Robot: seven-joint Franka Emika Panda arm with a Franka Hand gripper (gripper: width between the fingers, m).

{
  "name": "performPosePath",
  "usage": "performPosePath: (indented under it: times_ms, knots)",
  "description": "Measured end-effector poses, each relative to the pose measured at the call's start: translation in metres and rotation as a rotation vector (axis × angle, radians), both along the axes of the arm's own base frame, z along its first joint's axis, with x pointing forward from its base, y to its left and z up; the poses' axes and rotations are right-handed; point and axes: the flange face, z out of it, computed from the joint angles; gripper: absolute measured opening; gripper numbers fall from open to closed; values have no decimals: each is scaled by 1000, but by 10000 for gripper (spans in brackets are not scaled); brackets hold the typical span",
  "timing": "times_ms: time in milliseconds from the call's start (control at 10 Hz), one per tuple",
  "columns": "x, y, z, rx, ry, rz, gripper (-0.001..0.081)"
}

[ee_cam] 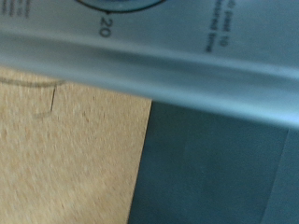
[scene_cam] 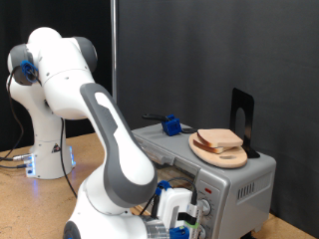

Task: Make a piece of toast with the oven

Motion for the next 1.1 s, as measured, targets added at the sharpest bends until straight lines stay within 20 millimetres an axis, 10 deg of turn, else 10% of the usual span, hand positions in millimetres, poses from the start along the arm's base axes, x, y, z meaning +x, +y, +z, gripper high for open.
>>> performPosePath:
  times_ms: [1100]
  knots:
    - [-8, 9, 12, -10, -469, -73, 92]
